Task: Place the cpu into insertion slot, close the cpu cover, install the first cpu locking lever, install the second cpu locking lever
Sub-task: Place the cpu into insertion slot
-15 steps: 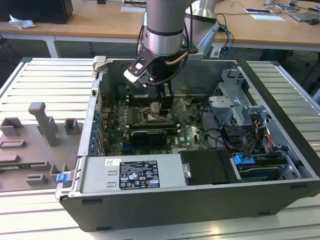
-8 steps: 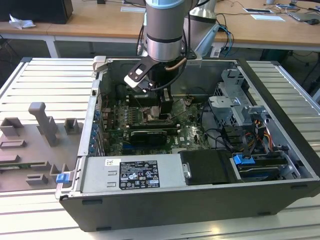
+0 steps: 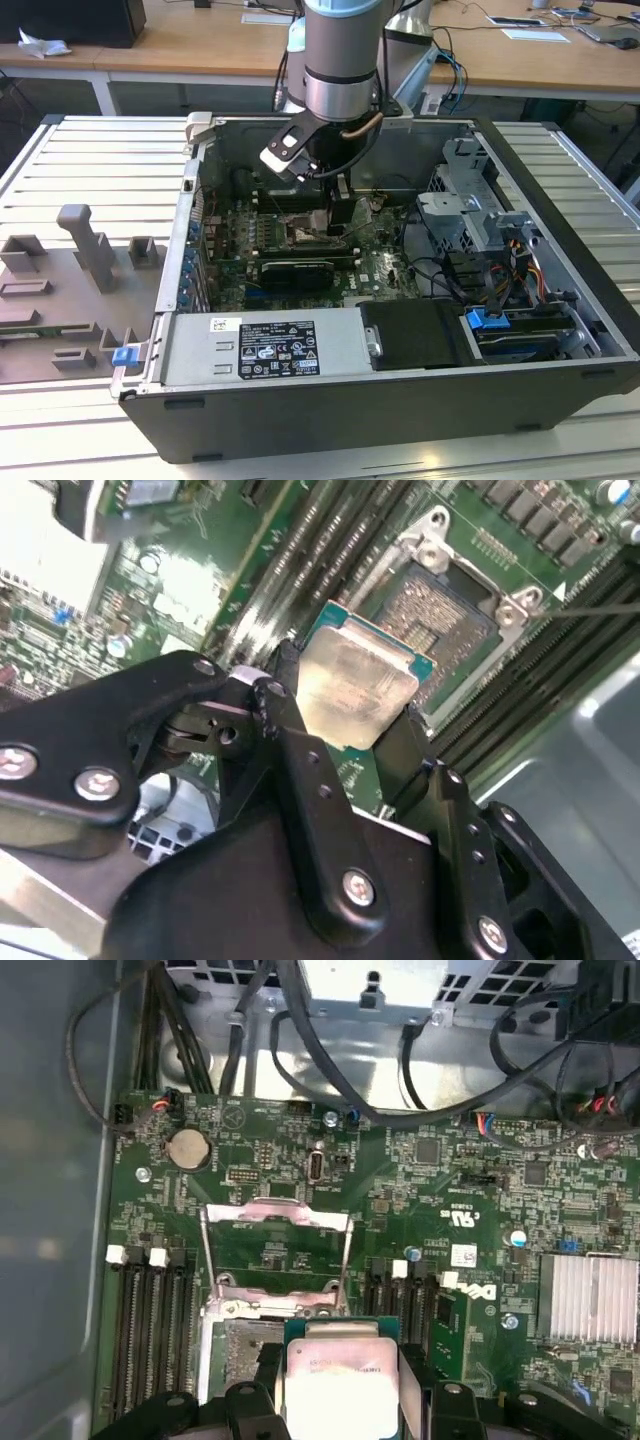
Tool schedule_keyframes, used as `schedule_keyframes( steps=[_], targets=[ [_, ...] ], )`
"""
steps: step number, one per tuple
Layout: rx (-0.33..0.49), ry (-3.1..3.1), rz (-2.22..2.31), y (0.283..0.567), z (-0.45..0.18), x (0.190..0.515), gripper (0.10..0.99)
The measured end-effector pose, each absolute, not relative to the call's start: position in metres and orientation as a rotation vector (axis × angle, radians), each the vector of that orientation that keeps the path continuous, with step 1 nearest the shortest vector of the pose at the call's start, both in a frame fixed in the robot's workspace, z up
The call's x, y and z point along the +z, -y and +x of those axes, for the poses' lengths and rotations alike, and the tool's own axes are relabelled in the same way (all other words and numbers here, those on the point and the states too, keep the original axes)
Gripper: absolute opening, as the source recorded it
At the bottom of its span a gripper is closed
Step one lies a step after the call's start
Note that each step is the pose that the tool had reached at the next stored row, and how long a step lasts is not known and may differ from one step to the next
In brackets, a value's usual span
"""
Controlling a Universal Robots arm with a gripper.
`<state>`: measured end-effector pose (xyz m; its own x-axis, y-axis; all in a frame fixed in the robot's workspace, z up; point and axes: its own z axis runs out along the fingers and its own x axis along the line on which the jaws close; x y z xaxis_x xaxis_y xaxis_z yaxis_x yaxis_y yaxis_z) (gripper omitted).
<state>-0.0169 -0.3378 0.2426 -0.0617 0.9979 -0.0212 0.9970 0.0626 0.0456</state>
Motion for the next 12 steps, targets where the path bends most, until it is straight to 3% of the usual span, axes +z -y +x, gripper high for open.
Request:
schedule_keyframes(
  steps=[12],
  targets=[
    [0.028, -2.256, 2.120, 0.324, -0.017, 0.242, 0.541]
  ],
)
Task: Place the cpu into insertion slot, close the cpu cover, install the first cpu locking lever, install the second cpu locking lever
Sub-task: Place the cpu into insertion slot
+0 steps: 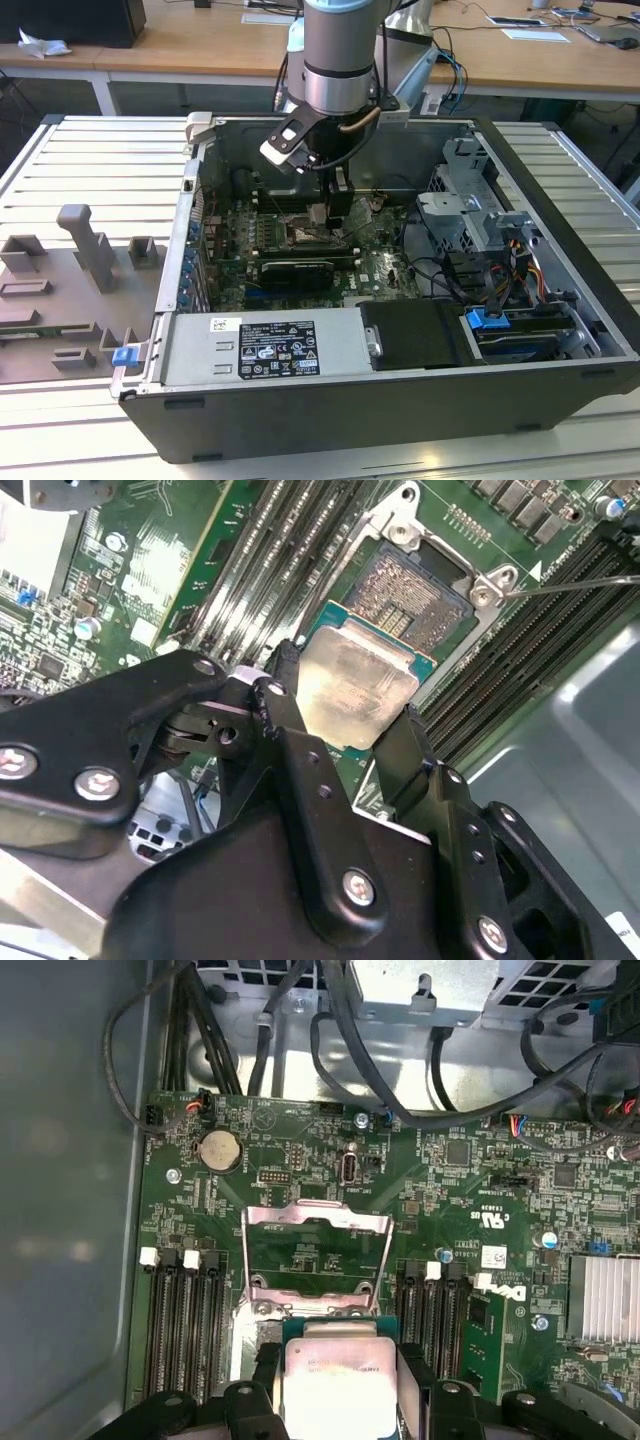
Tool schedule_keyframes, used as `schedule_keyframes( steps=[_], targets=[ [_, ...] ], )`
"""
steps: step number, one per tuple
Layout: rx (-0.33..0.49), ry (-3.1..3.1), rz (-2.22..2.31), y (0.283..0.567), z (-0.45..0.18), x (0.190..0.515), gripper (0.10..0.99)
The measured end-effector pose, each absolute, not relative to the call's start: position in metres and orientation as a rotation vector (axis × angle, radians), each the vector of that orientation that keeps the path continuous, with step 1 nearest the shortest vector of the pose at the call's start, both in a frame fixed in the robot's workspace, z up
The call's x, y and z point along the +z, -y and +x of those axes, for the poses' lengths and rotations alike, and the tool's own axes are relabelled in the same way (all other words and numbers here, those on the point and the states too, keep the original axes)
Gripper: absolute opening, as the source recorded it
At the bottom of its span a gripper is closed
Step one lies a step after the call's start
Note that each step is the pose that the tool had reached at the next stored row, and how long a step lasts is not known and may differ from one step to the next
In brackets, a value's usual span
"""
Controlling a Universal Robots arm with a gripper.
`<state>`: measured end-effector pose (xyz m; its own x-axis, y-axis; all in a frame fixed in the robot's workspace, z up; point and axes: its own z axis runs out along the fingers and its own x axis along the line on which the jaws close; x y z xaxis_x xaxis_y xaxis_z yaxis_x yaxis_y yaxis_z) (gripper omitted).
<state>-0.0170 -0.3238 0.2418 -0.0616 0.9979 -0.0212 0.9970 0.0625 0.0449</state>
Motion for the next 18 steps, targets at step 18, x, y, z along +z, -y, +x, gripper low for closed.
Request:
schedule_keyframes(
  steps=[18],
  targets=[
    [0.031, -2.257, 2.120, 0.317, -0.037, 0.234, 0.541]
  ],
)
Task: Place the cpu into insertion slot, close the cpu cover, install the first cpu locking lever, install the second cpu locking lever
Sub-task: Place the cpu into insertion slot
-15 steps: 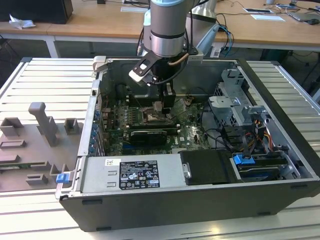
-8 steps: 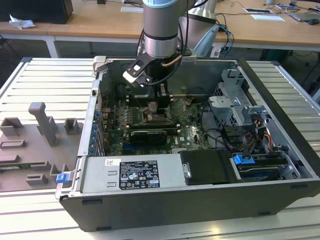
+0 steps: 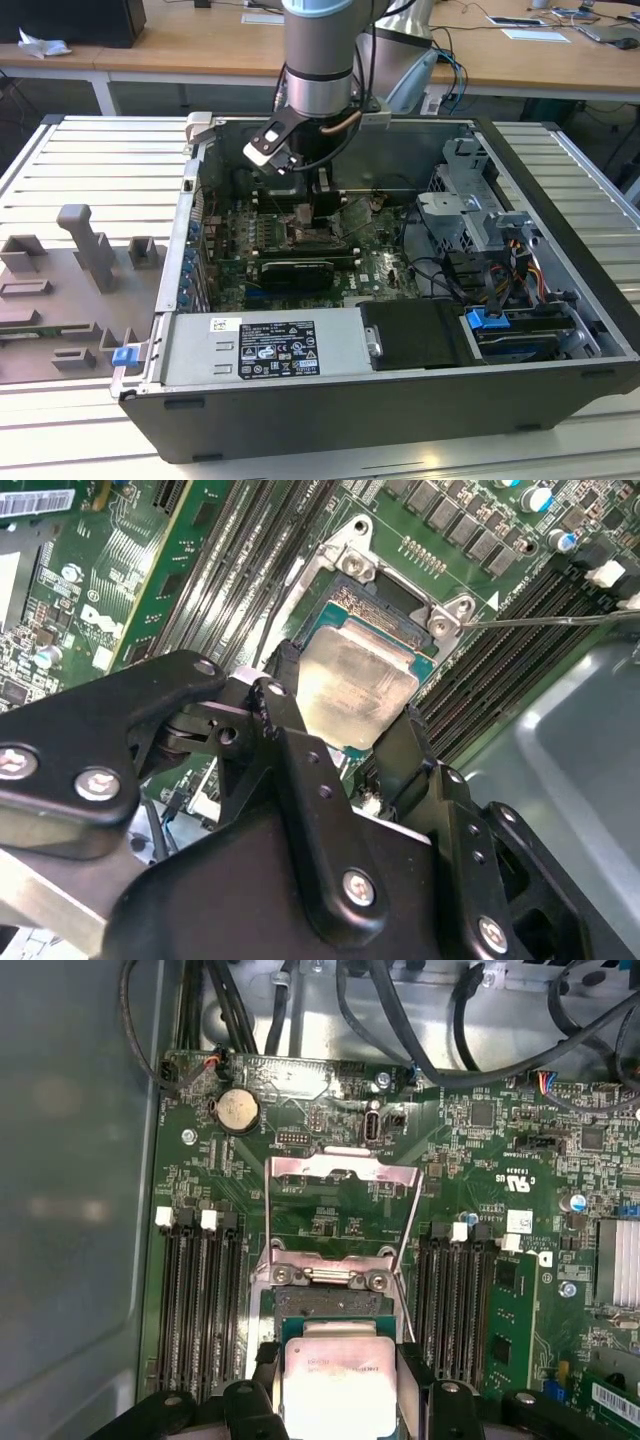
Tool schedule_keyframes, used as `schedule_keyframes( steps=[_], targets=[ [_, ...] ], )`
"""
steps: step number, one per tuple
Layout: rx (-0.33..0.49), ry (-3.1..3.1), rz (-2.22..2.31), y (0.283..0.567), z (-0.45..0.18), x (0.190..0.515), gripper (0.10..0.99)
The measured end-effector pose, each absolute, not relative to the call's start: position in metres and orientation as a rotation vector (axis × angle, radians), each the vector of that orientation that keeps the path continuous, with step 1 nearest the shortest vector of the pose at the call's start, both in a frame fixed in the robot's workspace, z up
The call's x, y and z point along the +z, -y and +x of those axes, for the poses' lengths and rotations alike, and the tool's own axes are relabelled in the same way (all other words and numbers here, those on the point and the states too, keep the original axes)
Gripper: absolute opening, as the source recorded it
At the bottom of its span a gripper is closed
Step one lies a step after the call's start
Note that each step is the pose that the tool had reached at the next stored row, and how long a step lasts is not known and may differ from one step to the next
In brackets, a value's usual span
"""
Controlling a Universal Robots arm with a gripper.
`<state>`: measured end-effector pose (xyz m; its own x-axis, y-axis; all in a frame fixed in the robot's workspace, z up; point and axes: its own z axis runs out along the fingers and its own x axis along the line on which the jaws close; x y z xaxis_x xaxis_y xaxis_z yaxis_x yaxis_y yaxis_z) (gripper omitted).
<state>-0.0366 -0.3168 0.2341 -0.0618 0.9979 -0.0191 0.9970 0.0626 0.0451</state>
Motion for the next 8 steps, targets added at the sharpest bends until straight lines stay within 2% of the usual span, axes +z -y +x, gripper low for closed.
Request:
schedule_keyframes(
  steps=[8],
  targets=[
    [0.031, -2.256, 2.122, 0.3152, -0.0368, 0.2271, 0.541]
  ],
)
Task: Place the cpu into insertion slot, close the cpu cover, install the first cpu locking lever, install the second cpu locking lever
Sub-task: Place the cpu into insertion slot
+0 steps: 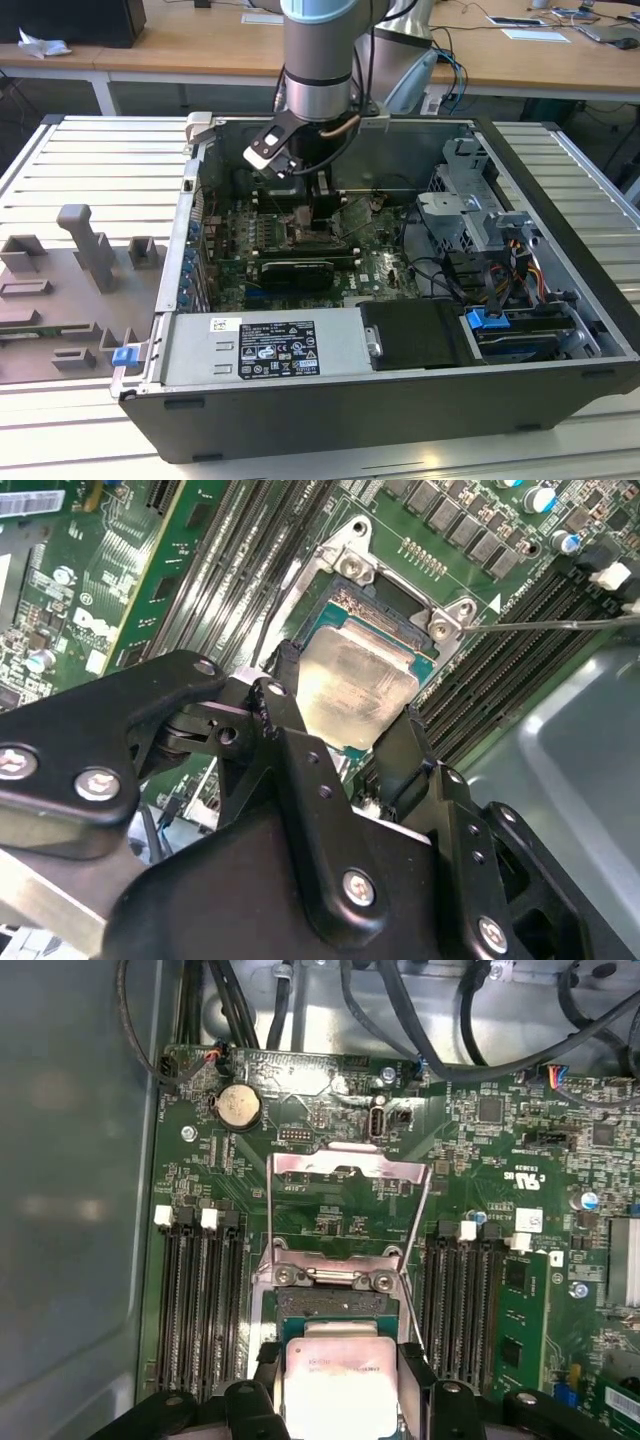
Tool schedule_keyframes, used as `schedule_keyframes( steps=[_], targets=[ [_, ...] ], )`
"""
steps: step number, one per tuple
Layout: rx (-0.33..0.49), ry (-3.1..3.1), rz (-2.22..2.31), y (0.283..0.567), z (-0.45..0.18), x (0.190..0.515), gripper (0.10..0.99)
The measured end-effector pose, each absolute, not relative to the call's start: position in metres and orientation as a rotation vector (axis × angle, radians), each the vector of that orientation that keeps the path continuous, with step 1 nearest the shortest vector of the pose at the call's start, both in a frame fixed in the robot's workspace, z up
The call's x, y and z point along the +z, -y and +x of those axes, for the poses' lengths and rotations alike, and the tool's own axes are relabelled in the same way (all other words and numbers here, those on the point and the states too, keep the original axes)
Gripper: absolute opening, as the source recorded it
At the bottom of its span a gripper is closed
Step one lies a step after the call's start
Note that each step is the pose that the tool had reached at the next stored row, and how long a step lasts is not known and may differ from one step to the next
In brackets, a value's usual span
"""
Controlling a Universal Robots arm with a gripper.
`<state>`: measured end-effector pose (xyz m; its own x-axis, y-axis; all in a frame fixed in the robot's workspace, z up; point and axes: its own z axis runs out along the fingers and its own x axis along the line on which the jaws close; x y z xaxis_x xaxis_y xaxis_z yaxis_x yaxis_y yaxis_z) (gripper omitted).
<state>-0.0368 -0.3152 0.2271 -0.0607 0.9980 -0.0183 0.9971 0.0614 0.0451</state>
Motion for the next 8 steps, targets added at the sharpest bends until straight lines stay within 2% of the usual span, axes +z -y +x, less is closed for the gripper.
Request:
schedule_keyframes(
  steps=[8],
  targets=[
    [0.029, -2.209, 2.170, 0.314, -0.037, 0.210, 0.541]
  ],
)
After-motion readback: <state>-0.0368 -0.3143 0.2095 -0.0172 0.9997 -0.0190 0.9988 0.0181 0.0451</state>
